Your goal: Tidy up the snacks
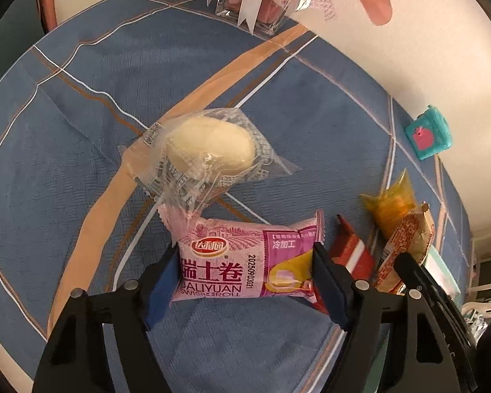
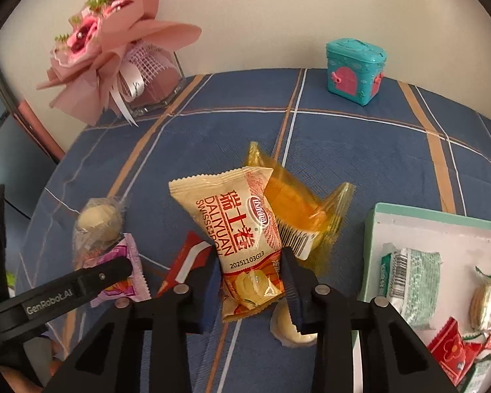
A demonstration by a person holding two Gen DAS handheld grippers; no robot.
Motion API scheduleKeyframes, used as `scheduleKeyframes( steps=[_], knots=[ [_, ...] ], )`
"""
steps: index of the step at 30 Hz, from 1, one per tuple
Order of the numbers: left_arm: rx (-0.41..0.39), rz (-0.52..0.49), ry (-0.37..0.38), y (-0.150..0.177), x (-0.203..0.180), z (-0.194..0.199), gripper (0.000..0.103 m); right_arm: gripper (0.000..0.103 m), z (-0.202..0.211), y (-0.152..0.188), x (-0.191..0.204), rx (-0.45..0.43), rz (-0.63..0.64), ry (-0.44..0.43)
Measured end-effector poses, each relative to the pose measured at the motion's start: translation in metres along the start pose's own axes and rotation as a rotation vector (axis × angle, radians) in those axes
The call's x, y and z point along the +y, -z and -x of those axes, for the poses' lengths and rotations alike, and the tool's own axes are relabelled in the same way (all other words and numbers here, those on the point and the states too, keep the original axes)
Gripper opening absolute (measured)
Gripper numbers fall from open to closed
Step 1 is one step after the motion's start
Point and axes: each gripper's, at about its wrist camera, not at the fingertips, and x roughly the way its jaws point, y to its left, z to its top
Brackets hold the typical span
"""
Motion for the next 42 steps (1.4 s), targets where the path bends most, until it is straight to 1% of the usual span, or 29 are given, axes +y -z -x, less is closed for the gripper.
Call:
scheduleKeyframes(
  steps=[8, 18, 29, 37, 42],
  knots=[
    [-0.029, -0.003, 0.051, 0.017, 0.0, 0.032, 0.077, 0.038, 0.031, 0.006, -0.002, -0.022, -0.043, -0.026],
    [-0.092, -0.033, 0.098, 0.029, -0.011, 0.074, 0.077, 0.038, 0.066, 0.024, -0.014, -0.023, -0.075, -0.01],
    [-0.098, -0.071, 0.131, 0.039, -0.043, 0.082, 0.077, 0.038, 0.097, 0.042, -0.023, -0.034, -0.101, -0.01],
    [-0.103, -0.099, 0.144, 0.047, -0.061, 0.083, 0.078, 0.038, 0.106, 0.045, -0.03, -0.039, -0.09, 0.003],
    [-0.092, -0.118, 0.138, 0.054, -0.074, 0.078, 0.078, 0.038, 0.105, 0.047, -0.049, -0.014, -0.126, 0.022]
  ],
)
